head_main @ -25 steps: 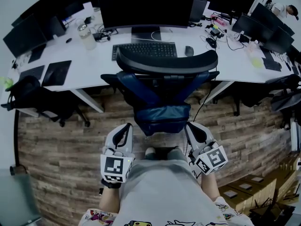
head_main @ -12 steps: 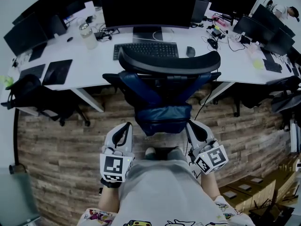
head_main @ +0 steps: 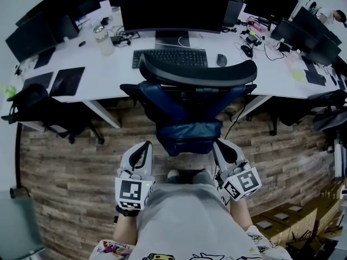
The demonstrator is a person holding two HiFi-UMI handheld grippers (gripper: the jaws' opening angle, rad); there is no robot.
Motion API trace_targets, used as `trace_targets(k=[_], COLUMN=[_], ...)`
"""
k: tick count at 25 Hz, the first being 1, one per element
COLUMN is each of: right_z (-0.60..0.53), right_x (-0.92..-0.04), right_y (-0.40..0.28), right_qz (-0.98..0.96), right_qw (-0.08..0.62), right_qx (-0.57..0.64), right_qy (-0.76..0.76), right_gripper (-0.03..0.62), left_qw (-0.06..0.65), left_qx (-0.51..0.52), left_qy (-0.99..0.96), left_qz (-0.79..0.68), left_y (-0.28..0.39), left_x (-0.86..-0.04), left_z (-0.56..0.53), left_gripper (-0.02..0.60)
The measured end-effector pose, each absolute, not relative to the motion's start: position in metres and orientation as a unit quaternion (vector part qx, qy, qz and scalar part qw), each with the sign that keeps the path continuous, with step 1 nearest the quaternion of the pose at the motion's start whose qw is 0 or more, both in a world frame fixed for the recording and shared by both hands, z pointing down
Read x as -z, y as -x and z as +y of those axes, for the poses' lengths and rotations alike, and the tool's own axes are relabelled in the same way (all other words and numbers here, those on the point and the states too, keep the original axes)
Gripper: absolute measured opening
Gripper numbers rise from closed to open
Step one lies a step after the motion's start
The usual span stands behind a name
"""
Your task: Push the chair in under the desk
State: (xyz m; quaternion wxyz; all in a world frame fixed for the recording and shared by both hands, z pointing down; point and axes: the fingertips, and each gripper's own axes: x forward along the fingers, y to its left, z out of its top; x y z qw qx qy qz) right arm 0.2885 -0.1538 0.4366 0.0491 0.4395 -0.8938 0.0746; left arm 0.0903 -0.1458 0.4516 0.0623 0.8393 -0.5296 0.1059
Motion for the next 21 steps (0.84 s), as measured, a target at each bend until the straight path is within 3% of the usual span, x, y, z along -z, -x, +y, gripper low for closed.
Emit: trace_targets(k=[21], right_z=[-0.1474], right_x=[-0.4419], right_y=[-0.2913], right_qz=[-0.889], right_qw=[0.051], right_qx=[-0.084], right_qy=[-0.448], right_gripper=[0.002], left_qw=[0.061], left_qx=[-0.105], left_qy=[-0.839], left_qz=[-0.530], left_y=[-0.0888], left_x=[-0.4512], left_z=[-0.1422], left_gripper=[0.011])
